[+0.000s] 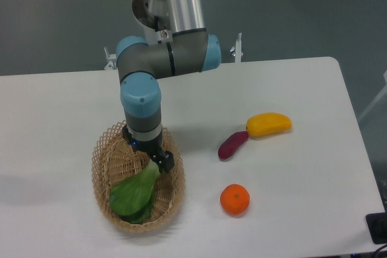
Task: Pick up the green vegetable from the basket
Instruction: 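Lower the gripper onto the bok choy stem and close it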
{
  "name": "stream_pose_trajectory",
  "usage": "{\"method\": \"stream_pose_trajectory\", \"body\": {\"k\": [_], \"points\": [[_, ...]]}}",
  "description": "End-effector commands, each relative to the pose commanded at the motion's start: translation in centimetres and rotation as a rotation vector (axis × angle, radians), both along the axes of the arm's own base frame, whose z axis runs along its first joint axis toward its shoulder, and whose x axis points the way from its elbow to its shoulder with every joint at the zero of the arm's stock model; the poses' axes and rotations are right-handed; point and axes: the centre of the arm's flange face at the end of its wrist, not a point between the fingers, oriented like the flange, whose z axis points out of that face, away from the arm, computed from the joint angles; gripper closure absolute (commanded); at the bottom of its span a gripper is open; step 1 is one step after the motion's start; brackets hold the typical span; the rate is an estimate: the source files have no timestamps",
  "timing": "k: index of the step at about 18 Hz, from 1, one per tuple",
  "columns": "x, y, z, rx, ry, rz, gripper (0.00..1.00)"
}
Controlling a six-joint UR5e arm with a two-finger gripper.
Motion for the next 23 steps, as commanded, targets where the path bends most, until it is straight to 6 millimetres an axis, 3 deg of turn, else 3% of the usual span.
{"method": "stream_pose_trajectory", "body": {"k": [7, 8, 12, 14, 19, 23], "points": [[0.4, 0.0, -1.0, -0.025, 0.007, -0.007, 0.00], [0.4, 0.1, -0.9, -0.024, 0.008, -0.007, 0.06], [0.4, 0.1, -0.6, -0.019, 0.011, -0.007, 0.54], [0.4, 0.1, -0.6, -0.018, 0.012, -0.007, 0.64], [0.2, 0.3, 0.1, -0.005, 0.021, -0.007, 0.75], [-0.3, 0.5, 1.8, 0.025, 0.034, -0.004, 0.75]]}}
